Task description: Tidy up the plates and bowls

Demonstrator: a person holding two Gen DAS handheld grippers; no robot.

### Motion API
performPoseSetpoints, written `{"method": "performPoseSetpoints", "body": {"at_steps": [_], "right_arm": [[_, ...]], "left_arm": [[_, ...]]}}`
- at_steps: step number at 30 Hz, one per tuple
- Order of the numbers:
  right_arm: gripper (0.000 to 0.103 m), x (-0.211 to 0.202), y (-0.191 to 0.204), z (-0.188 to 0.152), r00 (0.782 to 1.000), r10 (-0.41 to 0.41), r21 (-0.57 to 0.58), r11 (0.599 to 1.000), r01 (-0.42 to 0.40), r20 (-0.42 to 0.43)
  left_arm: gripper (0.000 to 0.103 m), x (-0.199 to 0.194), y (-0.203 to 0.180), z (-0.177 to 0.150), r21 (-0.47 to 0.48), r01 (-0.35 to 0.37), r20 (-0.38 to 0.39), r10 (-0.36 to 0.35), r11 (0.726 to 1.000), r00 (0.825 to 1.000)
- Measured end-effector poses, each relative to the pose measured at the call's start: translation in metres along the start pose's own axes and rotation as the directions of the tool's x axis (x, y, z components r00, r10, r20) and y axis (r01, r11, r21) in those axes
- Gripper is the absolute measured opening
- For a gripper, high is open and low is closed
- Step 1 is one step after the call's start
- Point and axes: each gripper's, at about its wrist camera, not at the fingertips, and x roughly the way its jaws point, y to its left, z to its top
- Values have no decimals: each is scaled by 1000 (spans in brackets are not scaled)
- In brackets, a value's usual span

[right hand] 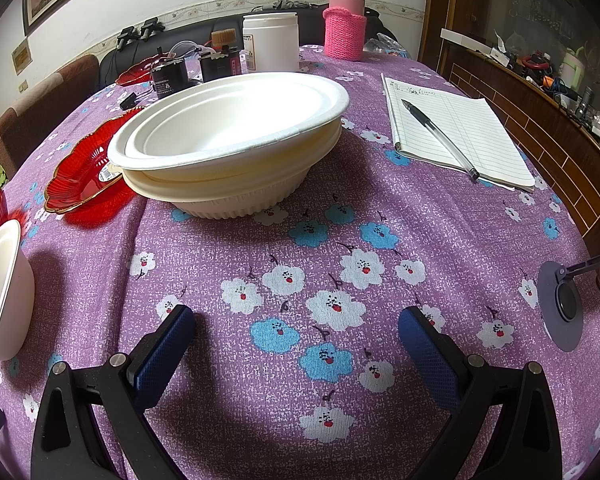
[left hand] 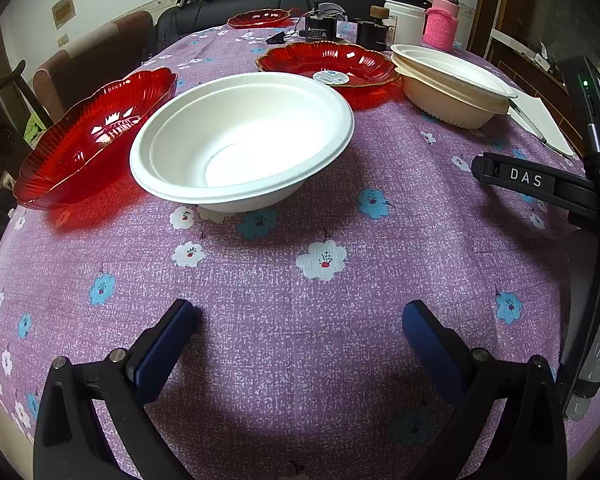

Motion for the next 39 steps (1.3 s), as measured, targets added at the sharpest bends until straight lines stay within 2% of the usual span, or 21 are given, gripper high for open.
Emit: {"method": "performPoseSetpoints", "body": {"at_steps": [31, 39], "right_arm": [[102, 0, 0, 0, 1000, 0, 0, 1000, 0, 0], [102, 0, 0, 0, 1000, -1, 0, 1000, 1, 0]], "left_arm": [[103, -2, 0, -4, -3, -10, 12, 10, 1000, 1000], [103, -6, 1, -8, 28, 24, -19, -24, 999, 1000]]}}
